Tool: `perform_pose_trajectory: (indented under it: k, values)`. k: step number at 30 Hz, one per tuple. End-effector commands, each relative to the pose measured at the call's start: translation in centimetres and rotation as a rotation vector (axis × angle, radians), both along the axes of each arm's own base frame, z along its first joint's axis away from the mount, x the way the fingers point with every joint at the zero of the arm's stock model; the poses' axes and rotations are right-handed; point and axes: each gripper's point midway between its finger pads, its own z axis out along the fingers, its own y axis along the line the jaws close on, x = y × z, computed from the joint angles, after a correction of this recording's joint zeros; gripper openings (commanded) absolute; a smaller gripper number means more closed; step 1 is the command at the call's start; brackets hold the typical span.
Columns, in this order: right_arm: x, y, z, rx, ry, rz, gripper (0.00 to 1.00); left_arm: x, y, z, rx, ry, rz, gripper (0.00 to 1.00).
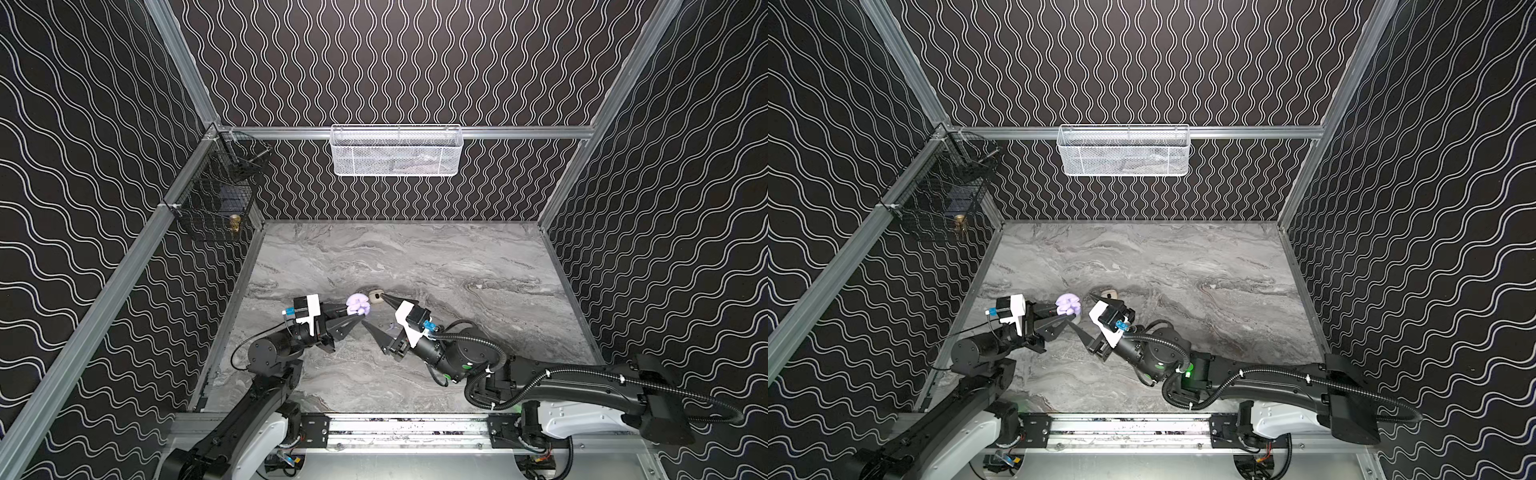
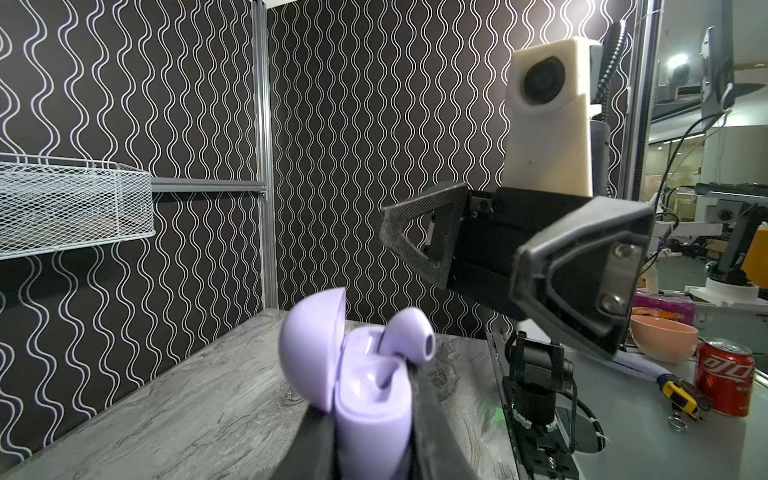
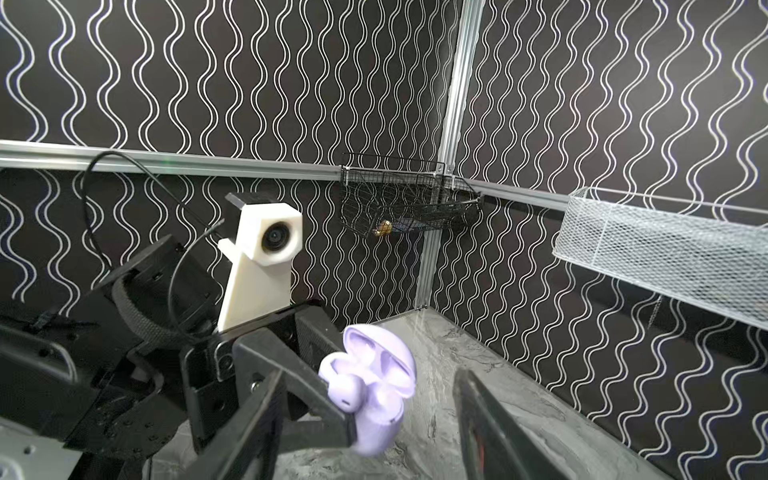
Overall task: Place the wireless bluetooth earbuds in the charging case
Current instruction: 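Open the right gripper and draw it back from the case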
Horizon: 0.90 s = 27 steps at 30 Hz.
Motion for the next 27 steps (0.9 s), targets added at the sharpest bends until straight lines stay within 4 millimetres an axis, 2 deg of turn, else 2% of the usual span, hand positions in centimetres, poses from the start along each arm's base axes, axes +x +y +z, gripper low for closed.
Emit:
perform_pose_trajectory:
  k: [1, 5, 9, 18, 27]
  values:
    - [0.9, 0.7, -0.3, -0.002, 0.059, -0.036, 0.67, 0.3, 0.2, 0.0, 0.002, -0.019, 0.031, 0.00]
    - [2.4, 1.2, -1.0, -0.013, 0.096, -0.117, 0.65, 0.0, 0.3, 0.1, -0.005, -0.027, 0.028, 0.00]
    - [3.0, 1.1, -1.6, -0.029, 0.105, -0.153, 0.62, 0.0, 0.3, 0.1, -0.009, -0.022, 0.029, 0.00]
    - [2.6, -0.8, -2.1, -0.002, 0.096, -0.156, 0.57, -0.1, 0.4, 0.3, -0.019, -0.025, 0.037, 0.00]
    - [2.4, -1.0, -2.0, -0.019, 0.101, -0.146, 0.55, -0.4, 0.4, 0.5, -0.027, -0.040, 0.021, 0.00]
